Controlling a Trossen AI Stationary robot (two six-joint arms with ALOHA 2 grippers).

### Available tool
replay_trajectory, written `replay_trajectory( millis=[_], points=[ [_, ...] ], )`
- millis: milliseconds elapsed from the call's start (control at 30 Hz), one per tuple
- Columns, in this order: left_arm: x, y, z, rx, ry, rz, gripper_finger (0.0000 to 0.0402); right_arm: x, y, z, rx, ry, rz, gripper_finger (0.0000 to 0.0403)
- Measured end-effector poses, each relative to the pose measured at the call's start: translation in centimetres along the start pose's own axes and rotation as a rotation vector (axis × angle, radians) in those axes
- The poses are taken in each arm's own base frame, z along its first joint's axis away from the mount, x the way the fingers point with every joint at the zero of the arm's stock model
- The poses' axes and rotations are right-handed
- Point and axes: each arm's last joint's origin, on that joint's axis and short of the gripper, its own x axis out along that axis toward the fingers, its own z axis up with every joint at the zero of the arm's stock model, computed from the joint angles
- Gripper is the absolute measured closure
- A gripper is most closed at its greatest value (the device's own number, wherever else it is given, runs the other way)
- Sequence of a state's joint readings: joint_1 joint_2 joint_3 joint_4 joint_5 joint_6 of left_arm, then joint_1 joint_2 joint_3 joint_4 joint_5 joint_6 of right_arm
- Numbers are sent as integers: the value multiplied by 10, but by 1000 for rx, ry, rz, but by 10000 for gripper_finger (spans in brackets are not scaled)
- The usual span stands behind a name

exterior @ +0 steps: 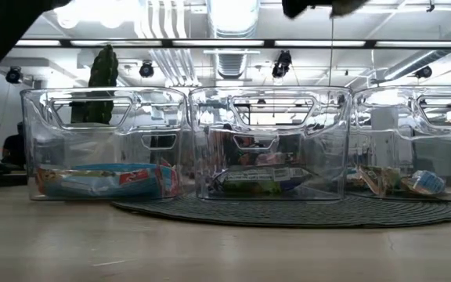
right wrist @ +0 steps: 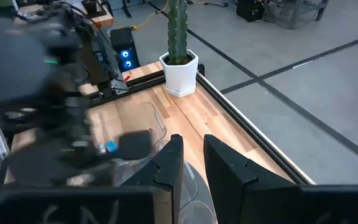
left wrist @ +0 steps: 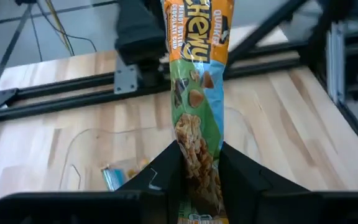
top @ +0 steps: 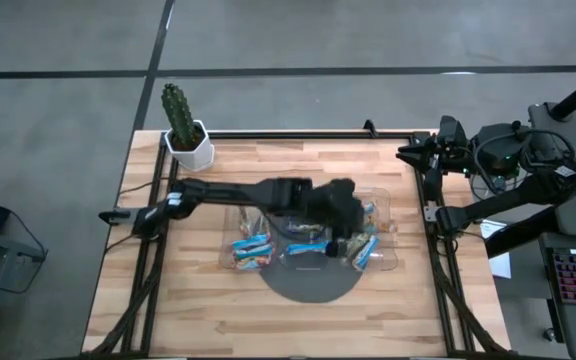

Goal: Pick and place Granola Bars by type
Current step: Put the yellow granola bar into the right transparent bin

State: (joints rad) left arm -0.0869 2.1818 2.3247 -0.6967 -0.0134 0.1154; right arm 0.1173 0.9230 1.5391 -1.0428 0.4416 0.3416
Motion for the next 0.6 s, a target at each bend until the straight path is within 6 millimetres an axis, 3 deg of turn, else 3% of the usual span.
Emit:
replay_trajectory(
  millis=[300, 467, 600],
  points=[
    [45, 44, -48, -126, -19, -11, 327, 0, 0, 0, 25, 0, 0, 346],
    [62, 48, -70, -195, -60, -23, 327, 0, 0, 0, 27, -1, 0, 346],
    [68, 47, -76, -198, -94, -29, 327, 0, 0, 0, 27, -1, 0, 346]
  ],
)
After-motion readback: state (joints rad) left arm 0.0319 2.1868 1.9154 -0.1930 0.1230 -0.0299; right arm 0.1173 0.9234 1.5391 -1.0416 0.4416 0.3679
